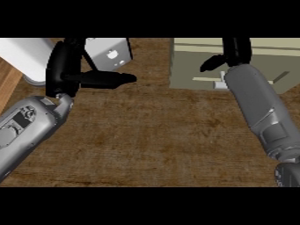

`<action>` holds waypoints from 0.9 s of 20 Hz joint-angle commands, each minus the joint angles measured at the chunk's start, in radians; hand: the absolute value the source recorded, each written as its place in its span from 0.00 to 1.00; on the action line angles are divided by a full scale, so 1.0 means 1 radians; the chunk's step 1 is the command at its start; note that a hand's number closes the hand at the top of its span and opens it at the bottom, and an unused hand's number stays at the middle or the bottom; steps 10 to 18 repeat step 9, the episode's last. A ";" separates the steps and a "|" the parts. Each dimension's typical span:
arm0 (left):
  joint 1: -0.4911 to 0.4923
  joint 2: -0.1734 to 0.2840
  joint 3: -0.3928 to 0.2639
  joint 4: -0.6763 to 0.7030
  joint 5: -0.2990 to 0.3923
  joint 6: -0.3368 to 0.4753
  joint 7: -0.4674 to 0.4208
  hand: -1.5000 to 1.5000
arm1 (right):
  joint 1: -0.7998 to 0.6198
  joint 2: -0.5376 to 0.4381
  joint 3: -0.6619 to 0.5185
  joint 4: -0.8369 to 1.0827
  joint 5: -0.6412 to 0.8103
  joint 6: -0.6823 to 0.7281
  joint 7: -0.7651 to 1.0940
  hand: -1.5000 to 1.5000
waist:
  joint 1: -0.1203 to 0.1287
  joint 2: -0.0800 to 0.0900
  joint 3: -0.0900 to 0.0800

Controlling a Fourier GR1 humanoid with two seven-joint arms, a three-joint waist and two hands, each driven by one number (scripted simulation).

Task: Pick up the can, place it into the drawer and close the drawer

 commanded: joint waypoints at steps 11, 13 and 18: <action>0.095 -0.006 0.035 -0.045 -0.026 0.004 -0.022 0.00 | -0.101 0.052 -0.214 -0.027 -0.286 0.158 -0.095 0.00 | -0.012 -0.012 -0.005; 0.095 -0.006 0.035 -0.045 -0.026 0.004 -0.022 0.00 | -0.101 0.052 -0.214 -0.027 -0.286 0.158 -0.095 0.00 | -0.012 -0.012 -0.005; 0.095 -0.006 0.035 -0.045 -0.026 0.004 -0.022 0.00 | -0.101 0.052 -0.214 -0.027 -0.286 0.158 -0.095 0.00 | -0.012 -0.012 -0.005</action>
